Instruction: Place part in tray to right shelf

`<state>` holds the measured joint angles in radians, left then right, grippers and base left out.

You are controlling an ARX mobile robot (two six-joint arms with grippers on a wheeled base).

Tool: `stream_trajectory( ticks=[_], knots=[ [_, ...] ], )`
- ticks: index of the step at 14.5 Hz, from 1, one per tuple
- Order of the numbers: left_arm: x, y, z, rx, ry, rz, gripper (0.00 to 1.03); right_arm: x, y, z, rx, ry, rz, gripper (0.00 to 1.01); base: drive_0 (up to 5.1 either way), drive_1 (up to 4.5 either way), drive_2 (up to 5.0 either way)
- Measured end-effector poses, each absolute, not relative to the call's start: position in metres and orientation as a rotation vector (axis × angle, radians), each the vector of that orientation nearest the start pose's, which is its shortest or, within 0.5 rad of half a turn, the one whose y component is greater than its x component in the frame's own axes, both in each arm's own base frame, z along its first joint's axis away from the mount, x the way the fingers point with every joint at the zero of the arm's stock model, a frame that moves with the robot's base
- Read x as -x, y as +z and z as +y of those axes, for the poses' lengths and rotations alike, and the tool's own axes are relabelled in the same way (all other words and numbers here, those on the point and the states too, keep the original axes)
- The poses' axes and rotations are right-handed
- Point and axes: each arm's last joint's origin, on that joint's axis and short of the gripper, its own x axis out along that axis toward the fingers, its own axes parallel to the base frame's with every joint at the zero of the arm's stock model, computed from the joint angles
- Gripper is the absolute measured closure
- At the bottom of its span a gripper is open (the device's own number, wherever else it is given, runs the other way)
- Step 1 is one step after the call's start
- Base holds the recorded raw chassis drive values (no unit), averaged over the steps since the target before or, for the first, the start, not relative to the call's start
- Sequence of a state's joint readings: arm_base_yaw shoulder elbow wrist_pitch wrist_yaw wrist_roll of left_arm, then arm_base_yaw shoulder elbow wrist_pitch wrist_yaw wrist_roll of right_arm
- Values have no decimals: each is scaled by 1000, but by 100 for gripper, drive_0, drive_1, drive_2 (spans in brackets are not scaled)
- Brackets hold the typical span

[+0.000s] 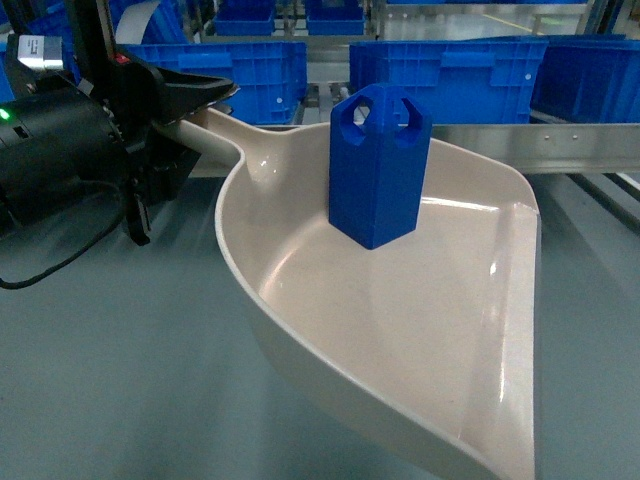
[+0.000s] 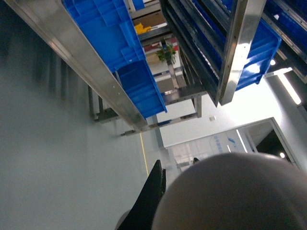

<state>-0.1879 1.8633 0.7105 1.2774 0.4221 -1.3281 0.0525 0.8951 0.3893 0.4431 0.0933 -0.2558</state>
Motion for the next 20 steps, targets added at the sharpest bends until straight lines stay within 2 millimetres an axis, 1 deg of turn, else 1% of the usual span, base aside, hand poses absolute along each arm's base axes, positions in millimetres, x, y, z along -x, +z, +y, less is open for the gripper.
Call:
stream_trajectory(
  ticks=[20],
  knots=[
    [-336,169,-75,1267,-599,289,90,-195,237,8,260,-33,66,3,-1,428,-430]
  ],
)
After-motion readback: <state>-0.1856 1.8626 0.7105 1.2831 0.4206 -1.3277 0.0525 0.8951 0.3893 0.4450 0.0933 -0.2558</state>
